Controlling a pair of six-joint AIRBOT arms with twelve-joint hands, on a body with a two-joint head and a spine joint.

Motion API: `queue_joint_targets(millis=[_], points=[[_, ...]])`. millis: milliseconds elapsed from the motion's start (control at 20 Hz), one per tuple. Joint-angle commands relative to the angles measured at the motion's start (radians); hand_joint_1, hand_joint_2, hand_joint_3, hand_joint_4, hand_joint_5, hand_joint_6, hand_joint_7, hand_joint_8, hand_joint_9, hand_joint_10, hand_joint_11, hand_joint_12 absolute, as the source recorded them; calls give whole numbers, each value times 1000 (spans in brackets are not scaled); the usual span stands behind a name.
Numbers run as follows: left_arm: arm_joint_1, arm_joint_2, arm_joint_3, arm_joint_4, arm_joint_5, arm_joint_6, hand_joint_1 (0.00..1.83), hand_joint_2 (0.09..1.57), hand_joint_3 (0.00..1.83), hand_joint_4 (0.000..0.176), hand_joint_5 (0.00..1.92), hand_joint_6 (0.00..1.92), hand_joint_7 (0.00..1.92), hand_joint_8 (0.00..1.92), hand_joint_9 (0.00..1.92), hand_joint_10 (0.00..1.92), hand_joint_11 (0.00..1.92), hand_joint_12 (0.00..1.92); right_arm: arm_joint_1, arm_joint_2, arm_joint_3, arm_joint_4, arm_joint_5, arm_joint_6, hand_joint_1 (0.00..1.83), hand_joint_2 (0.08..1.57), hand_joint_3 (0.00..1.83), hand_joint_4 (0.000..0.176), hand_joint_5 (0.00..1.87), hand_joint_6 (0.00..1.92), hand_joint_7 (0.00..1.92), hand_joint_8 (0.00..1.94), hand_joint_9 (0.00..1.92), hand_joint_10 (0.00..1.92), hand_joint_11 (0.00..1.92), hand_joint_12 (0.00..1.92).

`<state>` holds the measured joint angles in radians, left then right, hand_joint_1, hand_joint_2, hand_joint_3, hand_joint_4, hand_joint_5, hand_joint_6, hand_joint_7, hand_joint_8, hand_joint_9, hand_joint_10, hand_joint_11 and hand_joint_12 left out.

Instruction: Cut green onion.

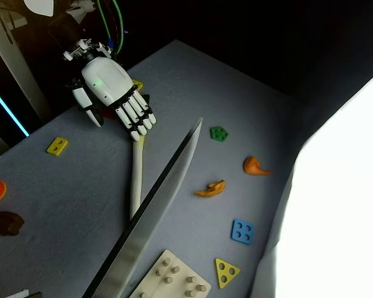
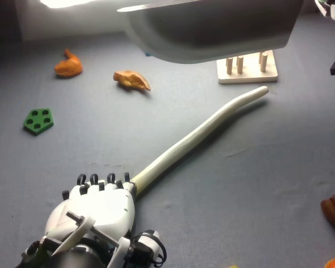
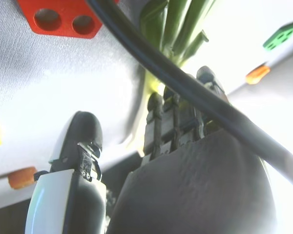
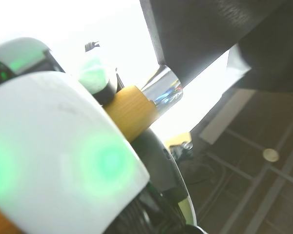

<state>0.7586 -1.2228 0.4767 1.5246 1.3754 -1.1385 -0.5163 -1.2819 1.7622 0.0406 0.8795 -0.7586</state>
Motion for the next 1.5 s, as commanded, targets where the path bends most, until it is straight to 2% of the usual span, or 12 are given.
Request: queue_joint_targets(millis=[0,100,200,450,500,600,650,750,800,950,1200,1450], points=[[-11,4,-2,59,43,2,521,1377,0,7,251,5,168,6,87,7,0,207,8,7,25,51,106,21,1594,848,653,176,1374,1921,1521,1941,1586,1921,1638,1921],[-17,4,-3,56,43,2,521,1377,0,7,251,5,168,6,87,7,0,206,11,-23,77,51,83,34,1593,848,653,176,1374,1921,1521,1941,1586,1921,1638,1921],[-20,4,-3,54,41,2,404,1397,5,0,310,9,222,4,150,12,0,482,13,-51,133,51,63,63,1580,849,648,176,1378,1921,1538,1941,1609,1921,1659,1921],[-20,5,-6,60,39,3,471,1380,0,0,283,6,180,1,100,1,0,395,13,-104,235,51,27,109,1572,853,649,176,1372,1921,1541,1941,1603,1921,1655,1921],[-20,8,-8,60,39,3,432,1353,0,4,240,4,209,5,174,21,0,615,8,-116,255,51,27,121,1569,828,726,176,1462,1921,1552,1941,1597,1921,1657,1921],[-23,11,-10,61,39,6,449,1339,0,11,215,1,201,1,181,17,0,687,4,-139,293,51,27,143,1563,818,757,176,1435,1921,1544,1941,1590,1921,1648,1921],[-26,14,-10,62,39,6,420,1355,0,17,175,0,135,0,133,6,0,591,4,-152,310,51,27,147,1555,851,729,176,1350,1921,1512,1941,1561,1921,1621,1921],[-36,20,-9,62,39,10,610,1316,0,21,204,11,131,2,122,2,0,516,0,-162,320,51,24,147,1527,901,633,176,1399,1921,1507,1941,1552,1921,1613,1921],[-46,24,-8,62,39,15,632,1329,0,11,168,7,140,3,128,2,0,322,-1,-164,320,49,24,147,1528,908,619,176,1438,1921,1520,1941,1580,1921,1634,1921],[-72,32,-8,57,39,36,633,1340,0,0,201,12,156,6,120,8,0,278,-5,-166,320,49,24,147,1544,875,599,176,1459,1921,1536,1941,1591,1921,1658,1921],[-113,40,-10,59,26,63,554,1383,12,18,184,0,145,0,118,3,0,355,-19,-169,320,49,37,147,1532,862,629,176,1477,1921,1557,1941,1615,1921,1686,1921],[-157,74,-15,61,-25,128,538,1389,12,16,190,7,125,1,108,6,0,348,-24,-175,329,55,49,147,1544,846,705,176,1452,1921,1546,1941,1617,1921,1683,1921]])
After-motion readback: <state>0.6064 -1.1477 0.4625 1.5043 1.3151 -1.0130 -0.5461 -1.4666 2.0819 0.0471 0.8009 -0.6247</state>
